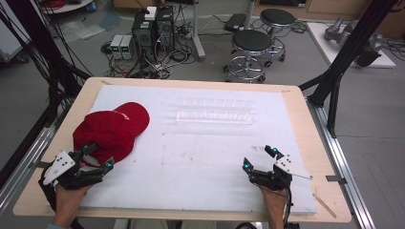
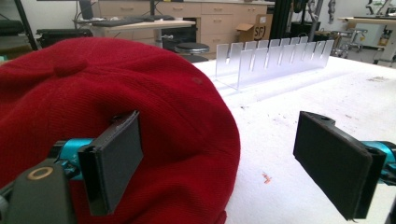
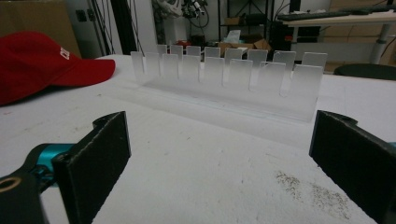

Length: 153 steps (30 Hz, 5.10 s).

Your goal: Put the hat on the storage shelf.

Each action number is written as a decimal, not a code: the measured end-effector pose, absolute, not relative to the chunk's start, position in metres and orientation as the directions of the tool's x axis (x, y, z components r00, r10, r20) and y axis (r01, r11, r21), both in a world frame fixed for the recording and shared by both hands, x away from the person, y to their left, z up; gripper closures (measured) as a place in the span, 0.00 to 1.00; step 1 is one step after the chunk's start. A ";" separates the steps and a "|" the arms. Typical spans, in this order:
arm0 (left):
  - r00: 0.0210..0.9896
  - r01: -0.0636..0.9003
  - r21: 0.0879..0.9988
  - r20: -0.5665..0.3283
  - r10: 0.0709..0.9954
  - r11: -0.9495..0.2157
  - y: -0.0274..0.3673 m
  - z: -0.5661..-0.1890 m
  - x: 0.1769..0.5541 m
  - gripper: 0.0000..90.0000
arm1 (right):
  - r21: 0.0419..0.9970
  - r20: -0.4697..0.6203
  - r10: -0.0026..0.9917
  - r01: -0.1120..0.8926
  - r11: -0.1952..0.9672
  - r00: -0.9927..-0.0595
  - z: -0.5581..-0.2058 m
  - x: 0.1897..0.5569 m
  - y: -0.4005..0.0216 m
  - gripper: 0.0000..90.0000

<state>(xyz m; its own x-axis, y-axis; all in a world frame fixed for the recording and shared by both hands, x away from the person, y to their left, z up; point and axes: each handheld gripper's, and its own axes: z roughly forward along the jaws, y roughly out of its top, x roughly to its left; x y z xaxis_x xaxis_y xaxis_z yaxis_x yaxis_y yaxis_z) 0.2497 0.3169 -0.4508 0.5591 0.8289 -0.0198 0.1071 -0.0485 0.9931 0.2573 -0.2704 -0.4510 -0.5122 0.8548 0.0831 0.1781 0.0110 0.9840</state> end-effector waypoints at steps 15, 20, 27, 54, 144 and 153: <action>0.561 0.091 0.993 0.007 0.828 -0.070 0.315 -0.451 0.248 0.18 | 0.984 0.099 0.856 0.179 -0.007 -0.507 -0.451 0.256 -0.272 0.05; 0.561 0.091 0.993 0.010 0.828 -0.073 0.315 -0.451 0.248 0.18 | 0.985 0.101 0.858 0.173 -0.014 -0.504 -0.451 0.256 -0.272 0.05; 0.566 0.122 0.990 -0.012 0.824 -0.069 0.316 -0.448 0.248 0.17 | 0.986 0.096 0.858 0.169 -0.011 -0.505 -0.451 0.257 -0.272 0.05; 0.582 0.232 0.955 0.016 0.813 -0.185 0.361 -0.378 0.271 0.15 | 0.984 0.105 0.859 0.180 -0.015 -0.501 -0.451 0.257 -0.272 0.05; 0.797 0.263 0.912 -0.022 0.604 -0.314 0.319 -0.322 0.316 0.97 | 0.982 0.066 0.855 0.184 0.036 -0.515 -0.450 0.258 -0.268 0.05; 0.854 0.226 0.925 -0.039 0.518 -0.305 0.289 -0.316 0.316 0.97 | 0.981 0.081 0.844 0.190 0.025 -0.530 -0.448 0.259 -0.267 0.05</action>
